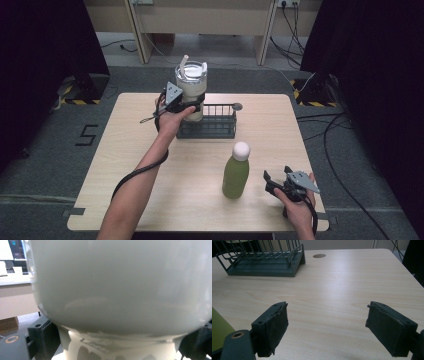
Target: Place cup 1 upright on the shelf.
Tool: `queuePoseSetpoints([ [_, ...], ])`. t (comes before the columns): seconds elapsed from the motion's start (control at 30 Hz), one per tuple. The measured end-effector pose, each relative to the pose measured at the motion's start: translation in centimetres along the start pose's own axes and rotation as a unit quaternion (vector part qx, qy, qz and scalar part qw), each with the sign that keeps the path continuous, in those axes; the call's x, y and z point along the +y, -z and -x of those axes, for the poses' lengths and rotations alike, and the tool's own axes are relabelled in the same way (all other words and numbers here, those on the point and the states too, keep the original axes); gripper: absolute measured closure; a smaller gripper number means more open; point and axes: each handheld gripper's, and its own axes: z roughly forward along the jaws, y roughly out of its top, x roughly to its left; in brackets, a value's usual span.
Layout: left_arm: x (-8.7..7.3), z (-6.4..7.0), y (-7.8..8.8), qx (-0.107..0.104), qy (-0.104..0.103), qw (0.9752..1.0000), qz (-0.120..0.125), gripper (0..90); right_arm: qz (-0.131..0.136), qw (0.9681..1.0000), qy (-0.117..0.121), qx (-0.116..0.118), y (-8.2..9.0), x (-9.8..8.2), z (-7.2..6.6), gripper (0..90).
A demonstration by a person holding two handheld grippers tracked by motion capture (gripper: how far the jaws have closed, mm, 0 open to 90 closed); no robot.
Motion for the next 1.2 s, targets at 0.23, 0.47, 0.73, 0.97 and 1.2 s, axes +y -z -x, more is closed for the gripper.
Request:
queuePoseSetpoints([
  [0.23,-0.5,0.1,-0.1,0.0,-0.001,1.0,-0.006,8.6,0.0,1.0,0.002,-0.001,0.0,0.0,0.0,17.1],
  [0.47,-1.1,0.3,-0.3,0.001,0.002,0.9999,-0.011,8.6,-0.001,1.0,0.0,0.001,0.0,0.0,0.0,17.1],
  [0.73,-1.5,0.2,-0.2,0.004,0.004,0.9999,-0.013,8.6,-0.003,1.0,0.0,0.002,0.0,0.0,0.0,17.1],
  [0.97,-1.8,0.3,-0.3,0.004,0.004,0.9999,-0.013,8.6,-0.003,1.0,0.0,0.002,0.0,0.0,0.0,17.1],
  [1.2,-2.1,0.3,-0.3,0.006,0.005,0.9999,-0.015,8.6,-0.004,1.0,-0.001,0.003,0.0,0.0,0.0,17.1],
])
